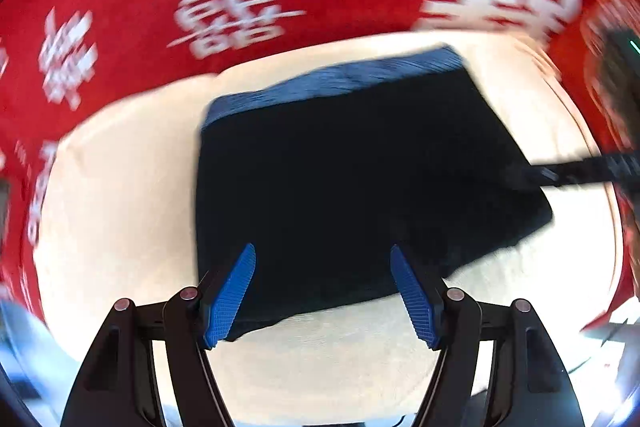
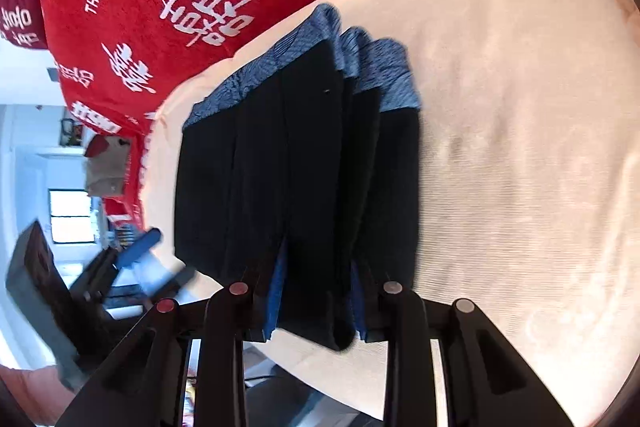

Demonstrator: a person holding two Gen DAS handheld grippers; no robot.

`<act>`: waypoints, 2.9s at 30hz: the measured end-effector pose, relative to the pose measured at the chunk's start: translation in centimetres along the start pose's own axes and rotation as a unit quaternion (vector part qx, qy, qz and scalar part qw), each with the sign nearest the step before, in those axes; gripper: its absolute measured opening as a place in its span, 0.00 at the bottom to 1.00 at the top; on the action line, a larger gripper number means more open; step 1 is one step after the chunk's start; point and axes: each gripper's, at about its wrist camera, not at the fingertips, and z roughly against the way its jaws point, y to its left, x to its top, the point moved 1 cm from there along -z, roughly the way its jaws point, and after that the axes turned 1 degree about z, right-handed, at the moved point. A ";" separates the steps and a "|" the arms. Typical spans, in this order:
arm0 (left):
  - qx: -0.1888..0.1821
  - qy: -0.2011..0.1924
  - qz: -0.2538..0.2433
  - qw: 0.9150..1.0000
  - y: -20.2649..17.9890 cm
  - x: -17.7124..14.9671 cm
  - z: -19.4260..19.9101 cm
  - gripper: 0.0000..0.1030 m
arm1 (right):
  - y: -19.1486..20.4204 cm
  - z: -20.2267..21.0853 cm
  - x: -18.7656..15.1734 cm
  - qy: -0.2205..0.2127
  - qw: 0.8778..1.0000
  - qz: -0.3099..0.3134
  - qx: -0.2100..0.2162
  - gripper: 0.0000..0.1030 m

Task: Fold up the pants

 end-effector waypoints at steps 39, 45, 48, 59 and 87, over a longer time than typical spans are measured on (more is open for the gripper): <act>-0.023 0.071 0.067 0.995 8.9 0.0 -4.6 0.69 | 3.1 -1.4 -4.9 0.022 0.993 -0.034 -0.111 0.46; -0.023 0.070 0.072 0.995 9.6 0.6 -5.2 0.69 | 3.1 -1.3 -4.8 0.025 0.993 -0.038 -0.111 0.48; -0.022 0.071 0.075 0.994 10.1 0.8 -5.6 0.69 | 3.0 -0.9 -4.6 0.022 0.993 -0.041 -0.107 0.48; -0.017 0.050 0.098 0.994 11.4 3.9 -6.6 0.69 | 1.9 1.8 0.1 -0.050 0.992 -0.077 -0.086 0.50; 0.002 0.042 0.108 0.993 11.7 6.7 -10.6 0.87 | 2.1 -0.3 3.7 -0.019 0.995 -0.054 -0.085 0.22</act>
